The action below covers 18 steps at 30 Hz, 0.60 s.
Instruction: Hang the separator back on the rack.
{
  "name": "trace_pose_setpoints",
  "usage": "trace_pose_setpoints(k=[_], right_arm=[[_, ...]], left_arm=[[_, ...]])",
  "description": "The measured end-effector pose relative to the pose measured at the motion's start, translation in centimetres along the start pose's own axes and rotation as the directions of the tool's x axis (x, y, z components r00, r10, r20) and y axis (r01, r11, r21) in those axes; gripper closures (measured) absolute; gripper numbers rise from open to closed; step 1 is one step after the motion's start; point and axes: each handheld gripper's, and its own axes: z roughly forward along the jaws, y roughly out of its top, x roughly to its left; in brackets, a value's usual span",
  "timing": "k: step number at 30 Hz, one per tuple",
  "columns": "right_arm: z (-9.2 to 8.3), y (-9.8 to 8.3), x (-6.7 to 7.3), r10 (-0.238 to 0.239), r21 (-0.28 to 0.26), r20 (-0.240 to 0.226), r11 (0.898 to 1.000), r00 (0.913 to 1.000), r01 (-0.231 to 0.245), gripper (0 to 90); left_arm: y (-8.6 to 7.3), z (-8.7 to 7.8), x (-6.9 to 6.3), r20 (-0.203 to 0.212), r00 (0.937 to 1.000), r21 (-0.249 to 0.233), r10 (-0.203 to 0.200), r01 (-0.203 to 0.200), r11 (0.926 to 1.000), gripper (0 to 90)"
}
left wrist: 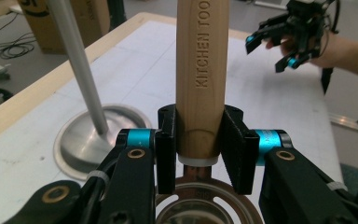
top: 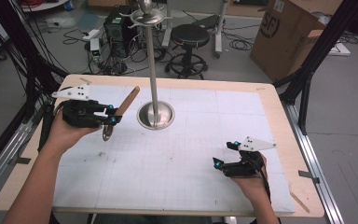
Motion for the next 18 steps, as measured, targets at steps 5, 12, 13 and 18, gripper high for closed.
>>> trace_pose_setpoints(k=[5, 12, 13, 18], right_arm=[[-0.2, 0.0, 0.0, 0.005, -0.005, 0.002, 1.000, 1.0000, -0.005, 14.4], [0.0, -0.1, -0.1, 0.006, 0.000, -0.002, 1.000, 1.0000, -0.006, 14.4], [0.0, -0.1, -0.1, 0.003, -0.002, -0.002, 1.000, 1.0000, -0.003, 14.4], [-0.1, 0.0, -0.1, 0.000, -0.009, -0.001, 1.000, 1.0000, 0.000, 14.4]], left_arm=[[1.4, -0.1, 0.0, -0.001, 1.0000, -0.003, 0.009, -0.009, 1.0000, 68.7], [3.6, -0.8, 0.0, -0.020, 0.9995, -0.022, 0.026, -0.026, 0.9994, 68.7], [3.9, -0.9, 0.0, -0.021, 0.9994, -0.032, 0.026, -0.027, 0.9991, 68.7], [5.1, -1.2, 0.1, -0.039, 0.9989, -0.040, 0.026, -0.027, 0.9988, 68.7]])
